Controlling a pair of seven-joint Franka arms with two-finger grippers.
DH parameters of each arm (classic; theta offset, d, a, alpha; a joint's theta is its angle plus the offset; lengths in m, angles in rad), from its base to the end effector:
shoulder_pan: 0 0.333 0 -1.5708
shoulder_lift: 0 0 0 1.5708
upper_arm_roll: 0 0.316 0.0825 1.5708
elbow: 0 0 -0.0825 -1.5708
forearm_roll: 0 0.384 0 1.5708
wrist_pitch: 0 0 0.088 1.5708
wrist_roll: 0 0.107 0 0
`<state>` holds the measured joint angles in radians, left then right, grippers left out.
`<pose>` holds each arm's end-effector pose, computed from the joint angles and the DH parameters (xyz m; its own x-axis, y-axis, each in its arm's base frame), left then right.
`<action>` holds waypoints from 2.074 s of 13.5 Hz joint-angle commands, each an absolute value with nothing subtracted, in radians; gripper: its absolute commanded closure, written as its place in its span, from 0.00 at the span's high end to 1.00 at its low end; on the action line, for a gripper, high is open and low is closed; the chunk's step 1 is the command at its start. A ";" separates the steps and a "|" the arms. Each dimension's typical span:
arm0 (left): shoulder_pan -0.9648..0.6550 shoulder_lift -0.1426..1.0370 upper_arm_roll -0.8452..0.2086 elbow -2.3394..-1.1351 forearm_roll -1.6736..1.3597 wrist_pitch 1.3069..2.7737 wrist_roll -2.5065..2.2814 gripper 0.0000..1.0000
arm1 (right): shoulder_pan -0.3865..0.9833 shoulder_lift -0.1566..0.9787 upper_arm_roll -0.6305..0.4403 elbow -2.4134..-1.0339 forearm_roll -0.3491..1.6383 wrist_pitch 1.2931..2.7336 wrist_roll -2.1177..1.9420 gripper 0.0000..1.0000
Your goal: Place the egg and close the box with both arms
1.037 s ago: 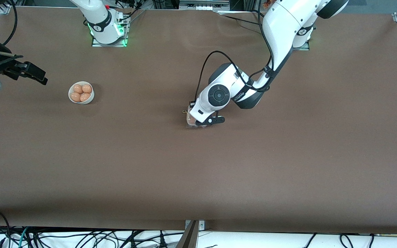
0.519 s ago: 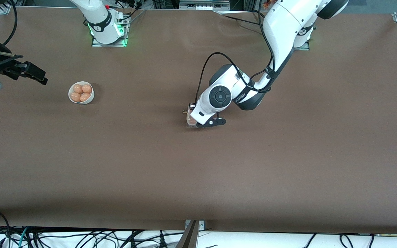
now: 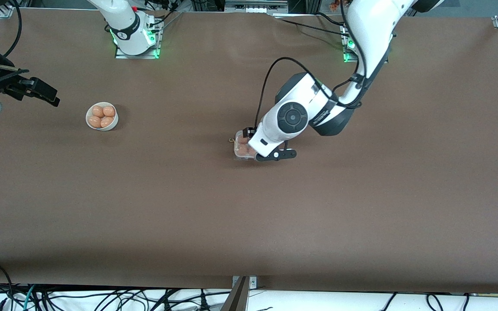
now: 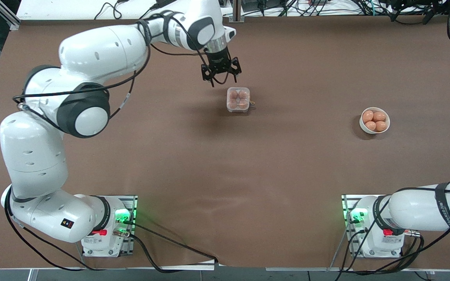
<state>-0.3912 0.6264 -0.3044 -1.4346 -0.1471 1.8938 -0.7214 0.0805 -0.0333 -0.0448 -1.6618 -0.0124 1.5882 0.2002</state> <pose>0.5539 -0.4270 0.3307 0.9440 0.0983 -0.3151 0.1442 -0.9815 0.1259 0.5434 0.0177 0.6013 0.9858 -0.1635 -0.0374 -0.1629 -0.9865 0.0187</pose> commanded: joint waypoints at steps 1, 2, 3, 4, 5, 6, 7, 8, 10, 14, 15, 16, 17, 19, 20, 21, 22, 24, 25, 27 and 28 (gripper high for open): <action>-0.358 0.528 -0.296 -1.463 -0.099 1.795 -0.675 1.00 | 0.074 -0.026 -0.043 -1.641 0.000 1.575 0.199 1.00; -0.353 0.500 -0.296 -1.463 -0.065 1.757 -0.673 1.00 | 0.074 -0.026 -0.043 -1.641 0.002 1.575 0.199 1.00; -0.351 0.476 -0.296 -1.463 -0.031 1.728 -0.672 1.00 | 0.074 -0.026 -0.043 -1.641 0.002 1.575 0.199 1.00; -0.344 0.453 -0.296 -1.463 -0.015 1.703 -0.667 1.00 | 0.074 -0.026 -0.043 -1.641 0.000 1.575 0.199 1.00; -0.327 0.434 -0.296 -1.463 -0.012 1.677 -0.657 1.00 | 0.074 -0.026 -0.043 -1.641 0.000 1.575 0.199 1.00; -0.309 0.411 -0.296 -1.468 -0.012 1.654 -0.631 1.00 | 0.074 -0.026 -0.043 -1.641 0.002 1.575 0.199 1.00; -0.283 0.387 -0.296 -1.473 -0.012 1.635 -0.589 1.00 | 0.074 -0.026 -0.043 -1.641 0.000 1.575 0.199 1.00; -0.252 0.365 -0.296 -1.482 -0.012 1.623 -0.543 1.00 | 0.074 -0.026 -0.043 -1.641 0.002 1.575 0.201 1.00; -0.152 0.307 -0.316 -1.523 -0.012 1.615 -0.429 1.00 | 0.074 -0.026 -0.043 -1.641 0.000 1.577 0.201 1.00; -0.090 0.200 -0.241 -1.597 -0.014 1.598 -0.211 1.00 | 0.074 -0.026 -0.043 -1.641 0.000 1.577 0.202 1.00; -0.118 0.172 -0.186 -1.617 -0.014 1.595 -0.175 1.00 | 0.074 -0.026 -0.043 -1.641 0.000 1.575 0.202 1.00; -0.130 0.151 -0.137 -1.637 -0.017 1.595 -0.128 1.00 | 0.074 -0.026 -0.043 -1.641 0.002 1.575 0.202 1.00; -0.130 0.132 -0.105 -1.653 -0.021 1.595 -0.088 1.00 | 0.074 -0.026 -0.043 -1.641 0.000 1.575 0.204 1.00; -0.133 0.088 -0.045 -1.701 -0.023 1.598 -0.026 1.00 | 0.074 -0.026 -0.043 -1.641 0.002 1.575 0.204 1.00; -0.133 0.063 -0.028 -1.727 -0.021 1.601 -0.017 1.00 | 0.074 -0.026 -0.043 -1.641 0.002 1.575 0.204 1.00; -0.136 0.040 -0.005 -1.747 -0.015 1.601 -0.003 1.00 | 0.074 -0.026 -0.041 -1.641 0.000 1.575 0.204 1.00; -0.146 0.025 0.030 -1.758 -0.012 1.603 0.030 1.00 | 0.074 -0.026 -0.043 -1.641 0.002 1.575 0.204 1.00; -0.182 0.009 0.130 -1.770 -0.012 1.603 0.119 1.00 | 0.074 -0.026 -0.041 -1.641 0.002 1.575 0.204 1.00; -0.205 0.008 0.173 -1.770 -0.009 1.603 0.155 1.00 | 0.074 -0.026 -0.043 -1.641 0.000 1.575 0.204 1.00; -0.203 -0.003 0.172 -1.755 0.046 1.592 0.187 1.00 | 0.074 -0.026 -0.043 -1.641 0.000 1.575 0.204 1.00; -0.198 -0.003 0.166 -1.752 0.046 1.573 0.184 1.00 | 0.074 -0.026 -0.043 -1.641 0.000 1.575 0.204 1.00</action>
